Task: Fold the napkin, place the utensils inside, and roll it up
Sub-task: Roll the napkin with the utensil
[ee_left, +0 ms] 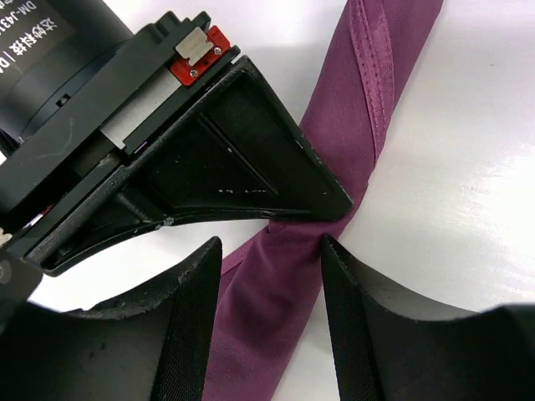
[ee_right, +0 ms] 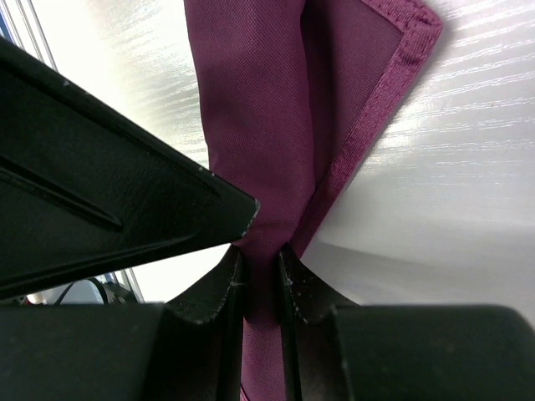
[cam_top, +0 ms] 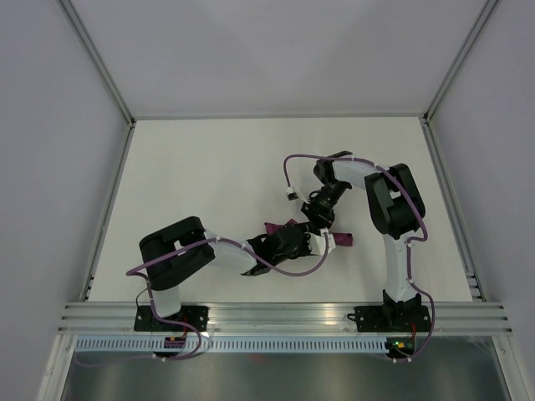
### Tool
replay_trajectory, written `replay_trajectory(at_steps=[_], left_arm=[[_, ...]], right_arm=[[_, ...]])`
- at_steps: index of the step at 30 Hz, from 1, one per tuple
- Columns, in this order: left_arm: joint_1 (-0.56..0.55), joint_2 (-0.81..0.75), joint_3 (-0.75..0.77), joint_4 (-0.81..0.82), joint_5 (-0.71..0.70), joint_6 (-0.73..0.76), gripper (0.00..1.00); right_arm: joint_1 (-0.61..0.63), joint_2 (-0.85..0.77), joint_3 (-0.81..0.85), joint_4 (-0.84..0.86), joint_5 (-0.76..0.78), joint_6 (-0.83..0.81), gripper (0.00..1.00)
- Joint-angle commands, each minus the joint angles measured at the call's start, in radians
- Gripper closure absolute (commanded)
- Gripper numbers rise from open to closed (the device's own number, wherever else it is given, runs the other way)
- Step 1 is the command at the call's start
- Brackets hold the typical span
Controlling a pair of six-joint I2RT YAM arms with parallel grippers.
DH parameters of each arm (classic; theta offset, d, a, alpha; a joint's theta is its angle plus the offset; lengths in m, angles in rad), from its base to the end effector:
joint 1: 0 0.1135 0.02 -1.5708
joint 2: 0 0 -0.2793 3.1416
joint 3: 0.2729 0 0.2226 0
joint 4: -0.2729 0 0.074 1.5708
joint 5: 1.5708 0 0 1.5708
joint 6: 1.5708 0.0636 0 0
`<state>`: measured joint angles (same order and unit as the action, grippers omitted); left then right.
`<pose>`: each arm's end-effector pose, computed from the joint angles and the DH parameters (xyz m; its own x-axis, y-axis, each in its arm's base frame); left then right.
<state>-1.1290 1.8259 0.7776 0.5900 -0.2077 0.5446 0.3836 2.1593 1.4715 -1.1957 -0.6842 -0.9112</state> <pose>0.1707 -0.3303 0.1677 0.2555 0.6454 -0.7198 0.7870 0.2936 0.5426 0.3010 0.1648 0.1388 -0.4540 -0.8436 -0.2867 -0.7645 0.2036 0.6116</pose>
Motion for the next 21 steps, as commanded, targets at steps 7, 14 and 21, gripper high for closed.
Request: replay_trajectory(at_steps=[7, 14, 21], left_arm=[[0.023, 0.013, 0.074, -0.102, 0.108, 0.026, 0.43], [0.047, 0.058, 0.127, -0.194, 0.183, -0.006, 0.43], [0.067, 0.087, 0.173, -0.309, 0.243, -0.054, 0.47]], right_arm=[[0.005, 0.093, -0.048, 0.134, 0.193, -0.066, 1.0], [0.005, 0.094, -0.046, 0.131, 0.192, -0.068, 1.0], [0.005, 0.096, -0.046, 0.13, 0.189, -0.068, 0.99]])
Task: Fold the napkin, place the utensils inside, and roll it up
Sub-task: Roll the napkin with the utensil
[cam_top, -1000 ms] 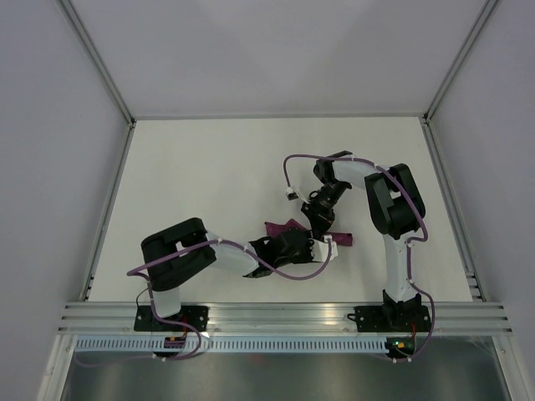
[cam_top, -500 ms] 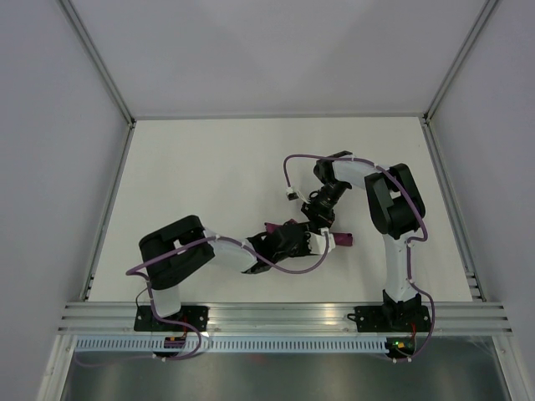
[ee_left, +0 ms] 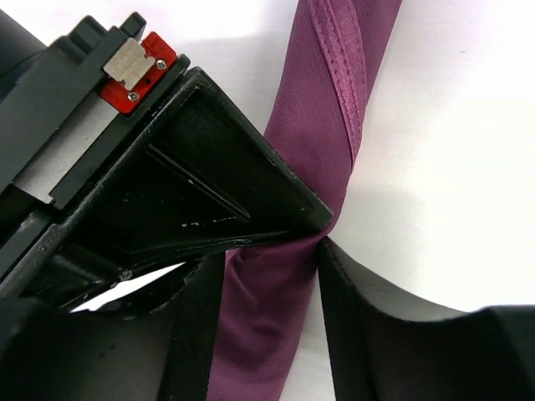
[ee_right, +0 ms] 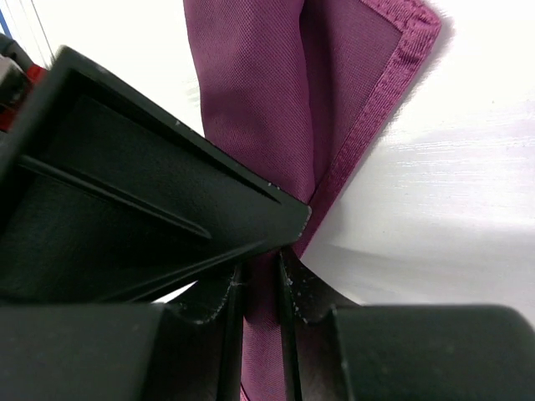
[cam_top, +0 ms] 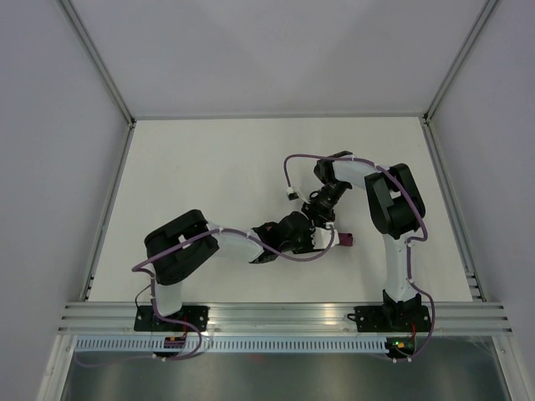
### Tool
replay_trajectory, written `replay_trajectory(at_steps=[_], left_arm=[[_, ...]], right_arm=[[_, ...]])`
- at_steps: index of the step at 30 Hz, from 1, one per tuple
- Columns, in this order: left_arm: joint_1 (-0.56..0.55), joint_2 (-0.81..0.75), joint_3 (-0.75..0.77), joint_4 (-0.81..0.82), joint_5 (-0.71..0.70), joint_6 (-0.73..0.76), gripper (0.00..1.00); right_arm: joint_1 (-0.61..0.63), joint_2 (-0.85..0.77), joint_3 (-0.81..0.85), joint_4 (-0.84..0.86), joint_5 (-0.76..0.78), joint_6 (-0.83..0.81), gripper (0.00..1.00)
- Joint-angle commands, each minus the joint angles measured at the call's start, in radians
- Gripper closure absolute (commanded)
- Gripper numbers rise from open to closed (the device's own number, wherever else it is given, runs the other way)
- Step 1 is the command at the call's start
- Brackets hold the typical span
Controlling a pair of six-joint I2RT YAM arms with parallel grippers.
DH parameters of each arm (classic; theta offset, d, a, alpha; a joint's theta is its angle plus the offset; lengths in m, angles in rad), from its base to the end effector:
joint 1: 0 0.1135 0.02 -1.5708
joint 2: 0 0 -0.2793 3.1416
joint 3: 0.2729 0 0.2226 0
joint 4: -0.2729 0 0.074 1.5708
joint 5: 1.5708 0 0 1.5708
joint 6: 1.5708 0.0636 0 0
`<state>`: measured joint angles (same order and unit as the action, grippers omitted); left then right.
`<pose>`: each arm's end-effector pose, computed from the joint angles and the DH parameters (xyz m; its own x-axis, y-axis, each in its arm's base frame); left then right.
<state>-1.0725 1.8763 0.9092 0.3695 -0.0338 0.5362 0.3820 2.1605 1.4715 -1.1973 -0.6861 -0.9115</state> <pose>0.1877 -0.3405 0.1601 0.2105 0.6814 -0.7010 0.8806 0.1792 0.4387 0.3011 0.1644 0.1385 -0.4566 -0.8425 -0.2860 -0.7622 0.2046 0.6142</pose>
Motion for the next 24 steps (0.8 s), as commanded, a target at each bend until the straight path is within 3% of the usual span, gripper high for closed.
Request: replay_trajectory(at_steps=[1, 3, 5, 6, 7, 10, 17, 24], left_arm=[[0.011, 0.038, 0.049, -0.101, 0.08, -0.054, 0.5], [0.016, 0.044, 0.054, -0.133, 0.094, -0.084, 0.6], [0.019, 0.06, 0.06, -0.152, 0.112, -0.117, 0.7], [0.022, 0.064, 0.06, -0.162, 0.121, -0.13, 0.76], [0.025, 0.07, 0.062, -0.17, 0.13, -0.14, 0.8], [0.037, 0.092, 0.063, -0.184, 0.156, -0.212, 0.91], [0.065, 0.133, 0.077, -0.211, 0.247, -0.378, 0.98], [0.085, 0.162, 0.073, -0.208, 0.267, -0.557, 0.98]], right_arm=[[0.008, 0.093, -0.046, 0.131, 0.191, -0.066, 1.0], [0.005, 0.091, -0.043, 0.131, 0.186, -0.064, 0.99], [0.005, 0.087, -0.037, 0.133, 0.175, -0.056, 0.92], [0.001, 0.079, -0.034, 0.127, 0.169, -0.056, 0.87], [-0.002, 0.073, -0.03, 0.119, 0.163, -0.053, 0.76], [-0.012, 0.041, 0.005, 0.096, 0.135, -0.04, 0.61], [-0.075, -0.066, 0.104, 0.102, 0.105, 0.098, 0.49], [-0.248, -0.114, 0.193, 0.195, 0.065, 0.325, 0.48]])
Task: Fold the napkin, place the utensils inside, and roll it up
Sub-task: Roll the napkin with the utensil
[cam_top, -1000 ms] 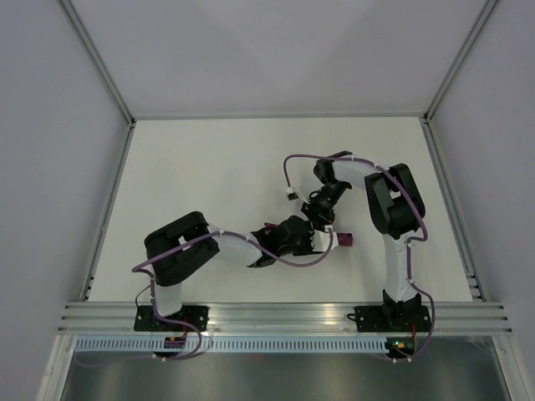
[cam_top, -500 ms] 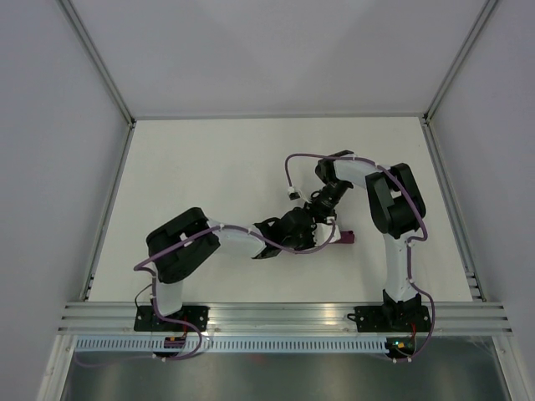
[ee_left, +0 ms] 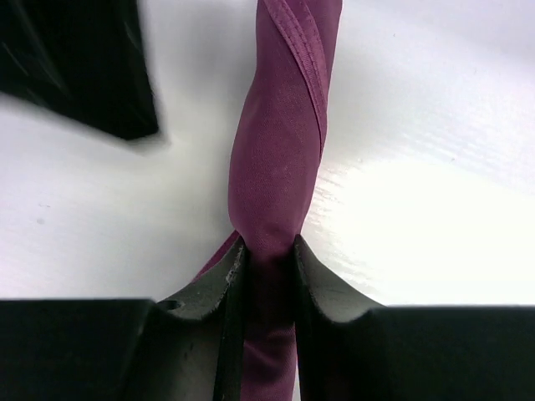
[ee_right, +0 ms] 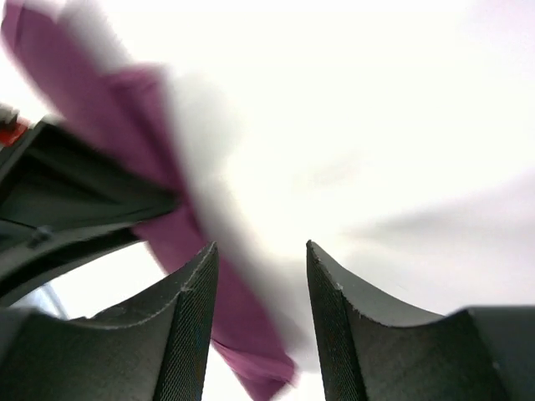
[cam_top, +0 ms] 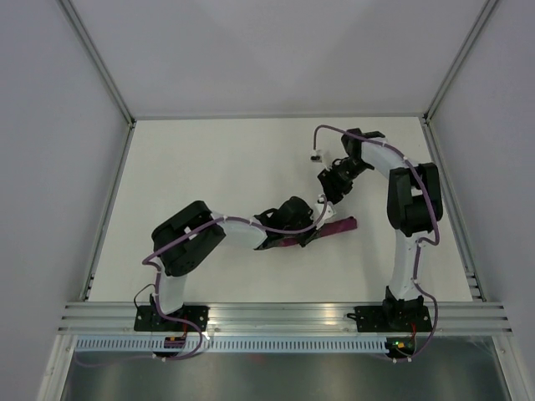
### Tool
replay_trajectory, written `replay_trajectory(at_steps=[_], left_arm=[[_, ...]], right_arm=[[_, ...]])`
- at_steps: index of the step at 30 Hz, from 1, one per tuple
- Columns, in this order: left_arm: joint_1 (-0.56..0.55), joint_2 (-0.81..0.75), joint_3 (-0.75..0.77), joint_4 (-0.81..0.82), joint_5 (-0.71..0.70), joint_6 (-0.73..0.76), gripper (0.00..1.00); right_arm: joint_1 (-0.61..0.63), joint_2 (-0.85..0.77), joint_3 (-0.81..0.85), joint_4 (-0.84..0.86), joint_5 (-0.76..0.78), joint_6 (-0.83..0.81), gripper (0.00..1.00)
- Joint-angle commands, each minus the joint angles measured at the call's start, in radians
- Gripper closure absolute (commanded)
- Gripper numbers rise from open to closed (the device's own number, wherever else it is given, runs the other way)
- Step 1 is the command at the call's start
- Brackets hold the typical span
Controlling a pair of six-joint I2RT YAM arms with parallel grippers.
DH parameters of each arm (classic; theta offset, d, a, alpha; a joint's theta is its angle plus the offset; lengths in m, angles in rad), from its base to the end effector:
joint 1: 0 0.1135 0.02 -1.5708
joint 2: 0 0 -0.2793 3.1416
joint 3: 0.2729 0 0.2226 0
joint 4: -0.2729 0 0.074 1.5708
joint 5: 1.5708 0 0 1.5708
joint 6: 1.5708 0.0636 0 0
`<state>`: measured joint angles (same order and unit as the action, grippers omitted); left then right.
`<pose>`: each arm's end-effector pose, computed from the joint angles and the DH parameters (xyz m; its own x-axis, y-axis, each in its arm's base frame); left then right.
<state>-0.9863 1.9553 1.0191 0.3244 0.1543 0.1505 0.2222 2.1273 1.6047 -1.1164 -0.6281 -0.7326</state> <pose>0.2193 -0.3492 0.1568 -0.1794 0.5396 -0.8226 0.9309 0.3635 0.0355 0.3572 0.1190 0.1705 -0.6303 -0.6972 -0.3414 -0.7544 0.4463 0.4814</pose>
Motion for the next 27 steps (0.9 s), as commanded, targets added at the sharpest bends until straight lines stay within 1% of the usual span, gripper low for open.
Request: replay_trajectory(at_steps=[1, 4, 7, 12, 16, 18, 20, 23, 26, 27], left_arm=[[0.0, 0.088, -0.037, -0.162, 0.079, -0.213, 0.98], [0.014, 0.102, -0.033, -0.153, 0.082, -0.294, 0.98], [0.028, 0.116, -0.021, -0.151, 0.062, -0.373, 0.98], [0.055, 0.139, -0.016, -0.113, 0.08, -0.494, 0.98], [0.092, 0.154, -0.039, -0.045, 0.111, -0.569, 0.98], [0.11, 0.165, -0.054, -0.013, 0.152, -0.617, 0.98], [0.136, 0.175, -0.059, 0.018, 0.185, -0.647, 0.98], [0.166, 0.192, -0.038, -0.004, 0.244, -0.648, 0.98], [0.195, 0.218, 0.011, -0.074, 0.346, -0.609, 0.98], [0.202, 0.238, 0.025, -0.096, 0.37, -0.602, 0.98]], right_arm=[[-0.107, -0.092, 0.063, 0.154, 0.005, 0.172, 0.48], [-0.19, -0.135, 0.063, 0.202, -0.024, 0.255, 0.48], [-0.251, -0.18, 0.051, 0.179, -0.033, 0.256, 0.47], [-0.27, -0.265, -0.064, 0.233, -0.007, 0.265, 0.47], [-0.274, -0.294, -0.135, 0.225, -0.019, 0.233, 0.47], [-0.276, -0.296, -0.15, 0.224, -0.031, 0.214, 0.48], [-0.276, -0.311, -0.184, 0.234, -0.045, 0.162, 0.48], [-0.271, -0.345, -0.238, 0.234, -0.074, 0.07, 0.47], [-0.256, -0.398, -0.299, 0.297, -0.056, 0.015, 0.46], [-0.251, -0.415, -0.343, 0.322, -0.044, 0.001, 0.46]])
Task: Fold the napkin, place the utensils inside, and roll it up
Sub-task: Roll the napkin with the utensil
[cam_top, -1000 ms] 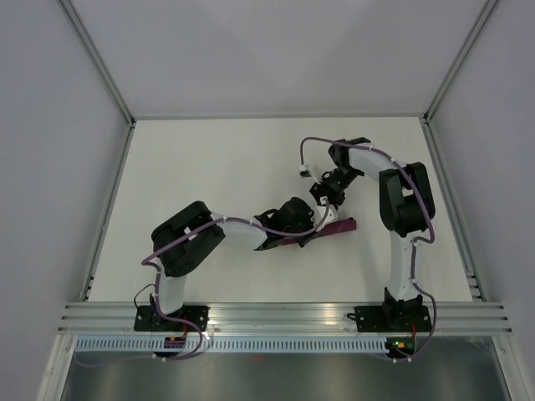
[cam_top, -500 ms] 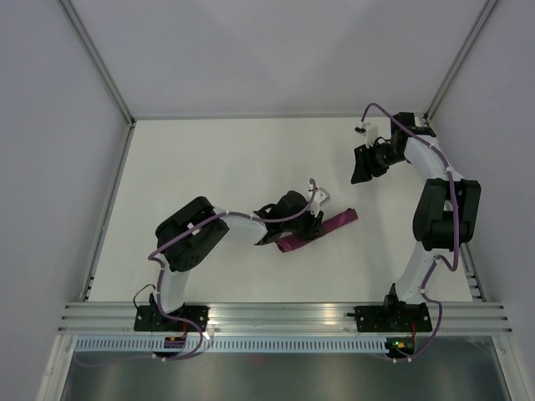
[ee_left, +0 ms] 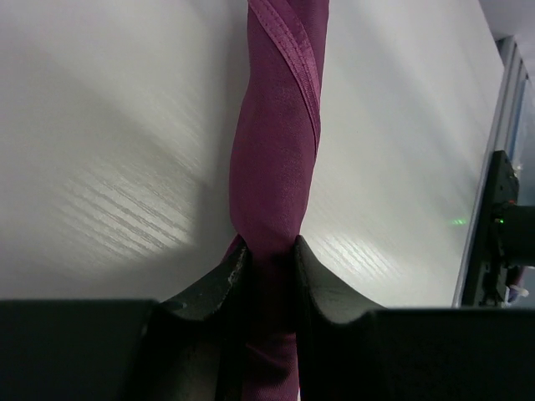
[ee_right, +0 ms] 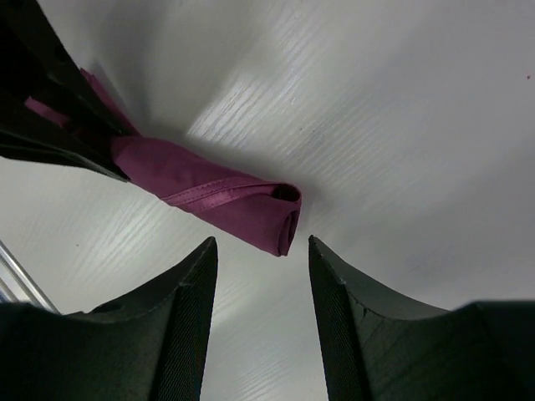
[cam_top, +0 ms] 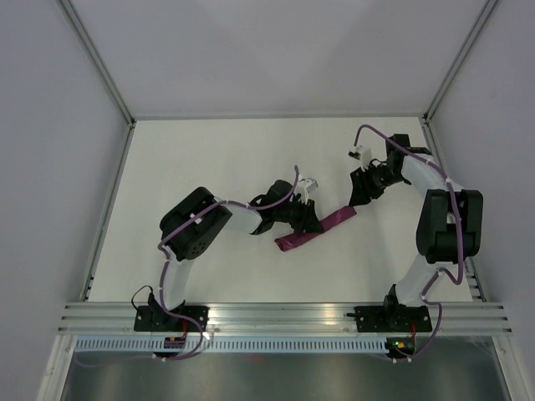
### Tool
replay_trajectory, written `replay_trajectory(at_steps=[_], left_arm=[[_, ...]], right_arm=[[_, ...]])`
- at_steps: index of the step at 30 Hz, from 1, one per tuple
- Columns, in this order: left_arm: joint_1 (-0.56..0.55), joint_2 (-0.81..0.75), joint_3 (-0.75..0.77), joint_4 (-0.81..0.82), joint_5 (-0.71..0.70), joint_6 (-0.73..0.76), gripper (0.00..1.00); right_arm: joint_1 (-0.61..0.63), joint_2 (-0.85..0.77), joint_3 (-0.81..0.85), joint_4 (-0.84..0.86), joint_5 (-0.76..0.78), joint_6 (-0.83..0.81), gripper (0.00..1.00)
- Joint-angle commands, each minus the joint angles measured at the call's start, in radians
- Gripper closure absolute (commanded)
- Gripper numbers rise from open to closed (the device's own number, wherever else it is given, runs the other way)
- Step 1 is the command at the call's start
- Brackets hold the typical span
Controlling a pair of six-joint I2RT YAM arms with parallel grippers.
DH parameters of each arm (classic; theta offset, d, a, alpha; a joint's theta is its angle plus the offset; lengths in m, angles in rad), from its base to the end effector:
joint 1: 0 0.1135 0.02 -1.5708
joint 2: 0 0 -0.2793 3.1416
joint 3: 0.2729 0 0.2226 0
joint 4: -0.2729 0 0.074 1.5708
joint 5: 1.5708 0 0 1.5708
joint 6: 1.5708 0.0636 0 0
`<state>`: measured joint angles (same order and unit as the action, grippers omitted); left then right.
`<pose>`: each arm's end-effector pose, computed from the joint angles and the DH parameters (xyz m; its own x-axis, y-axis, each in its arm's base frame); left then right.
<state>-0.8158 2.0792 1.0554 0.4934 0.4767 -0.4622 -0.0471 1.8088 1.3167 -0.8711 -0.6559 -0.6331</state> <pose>0.2743 -0.3341 0.1396 -0.7198 0.1868 -0.6686 0.6674 0.4513 -0.5924 0.3302 0.0233 0.2148 -0.7358 -0.4347 -0.5192 -0.6494 0.6702 0.3592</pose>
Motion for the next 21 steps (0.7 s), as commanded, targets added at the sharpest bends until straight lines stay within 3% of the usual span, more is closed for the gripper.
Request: replay_trajectory(at_steps=[1, 5, 11, 21], left_arm=[[0.047, 0.125, 0.001, -0.28, 0.078, 0.017, 0.97], [0.078, 0.177, 0.069, -0.395, 0.207, 0.048, 0.97], [0.083, 0.197, 0.133, -0.535, 0.232, 0.092, 0.97], [0.112, 0.205, 0.195, -0.699, 0.292, 0.158, 0.92]], right_arm=[[0.027, -0.136, -0.079, 0.092, 0.011, -0.124, 0.46], [0.143, -0.279, -0.256, 0.287, 0.122, -0.189, 0.44], [0.326, -0.456, -0.539, 0.517, 0.252, -0.275, 0.38], [0.398, -0.581, -0.753, 0.719, 0.231, -0.392, 0.36]])
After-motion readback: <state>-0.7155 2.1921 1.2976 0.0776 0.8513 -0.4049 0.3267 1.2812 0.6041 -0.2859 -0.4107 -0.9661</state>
